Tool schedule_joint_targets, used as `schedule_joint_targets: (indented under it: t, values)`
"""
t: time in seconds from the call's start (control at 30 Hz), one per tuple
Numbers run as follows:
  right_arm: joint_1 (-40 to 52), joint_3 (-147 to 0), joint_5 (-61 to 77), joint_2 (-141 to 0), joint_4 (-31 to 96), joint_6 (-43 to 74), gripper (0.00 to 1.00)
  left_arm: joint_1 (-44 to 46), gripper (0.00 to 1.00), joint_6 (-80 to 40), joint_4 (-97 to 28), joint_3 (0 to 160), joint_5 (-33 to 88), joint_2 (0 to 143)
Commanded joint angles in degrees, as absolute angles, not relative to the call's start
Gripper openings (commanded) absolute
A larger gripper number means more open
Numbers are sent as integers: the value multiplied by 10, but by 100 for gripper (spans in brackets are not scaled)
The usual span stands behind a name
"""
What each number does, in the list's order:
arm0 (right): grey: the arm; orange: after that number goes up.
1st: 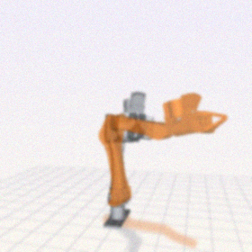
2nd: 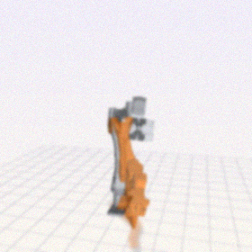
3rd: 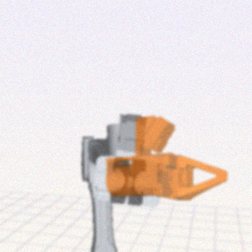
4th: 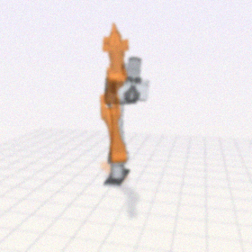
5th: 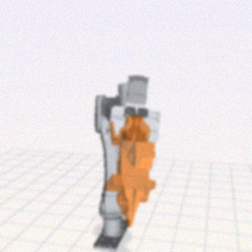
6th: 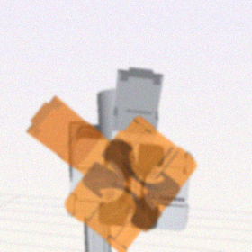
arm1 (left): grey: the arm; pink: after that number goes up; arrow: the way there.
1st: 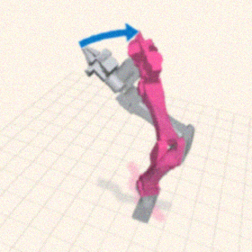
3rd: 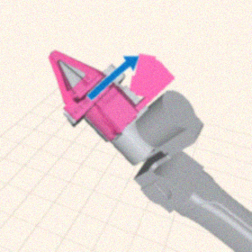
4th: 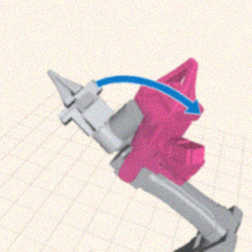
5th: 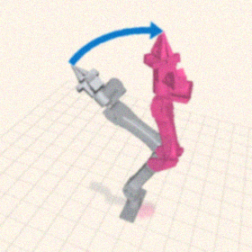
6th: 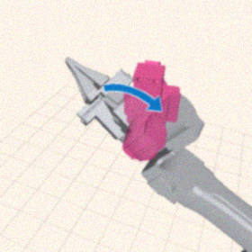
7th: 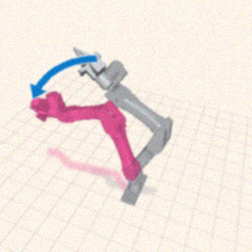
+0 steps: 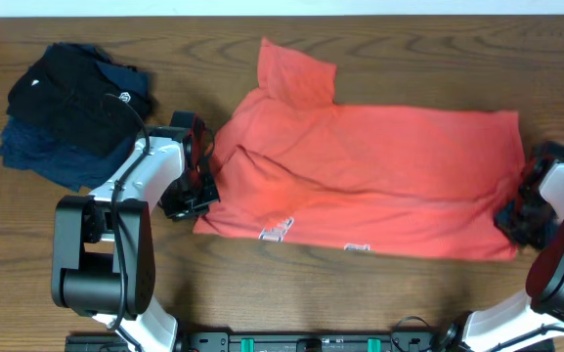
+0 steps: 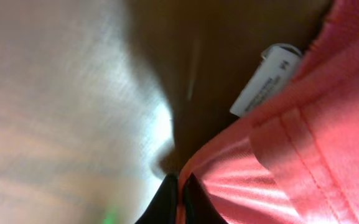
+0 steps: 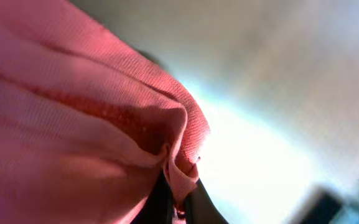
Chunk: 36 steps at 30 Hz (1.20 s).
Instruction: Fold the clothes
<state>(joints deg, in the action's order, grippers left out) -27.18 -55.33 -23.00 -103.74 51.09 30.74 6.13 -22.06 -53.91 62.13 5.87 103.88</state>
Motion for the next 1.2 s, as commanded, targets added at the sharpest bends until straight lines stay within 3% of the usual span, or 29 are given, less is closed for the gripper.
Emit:
schedule_joint_targets:
  t: [0.0,0.23,0.37,0.4,0.43,0.47,0.53,0.87,1.03,1.17]
  values:
    - [-300,-538,-294,-1058,535,382,1,60,6,-218,-568,619,21,1039]
    - [-311,-541,-267,-1054,549,383,2,60,6,-217,-594,619,27,992]
    - [-311,-559,-240,-1045,556,379,13,60,6,-217,-594,619,28,926]
    - [-311,-565,-235,-1042,560,376,19,60,16,-217,-593,619,28,910]
    - [-311,-573,-230,-1038,567,376,27,60,54,-217,-593,619,28,893]
    - [-311,-583,-222,-1033,575,376,43,60,75,-217,-592,619,28,878]
    - [-311,-603,-204,-1021,594,376,99,60,82,-217,-586,619,28,853]
    - [-310,-716,-42,-956,622,220,97,62,82,-127,-405,653,159,830]
    - [-295,-748,88,-926,623,86,98,62,82,-109,-354,747,202,928]
    - [-278,-750,100,-913,627,70,99,70,82,-83,-311,829,241,1034]
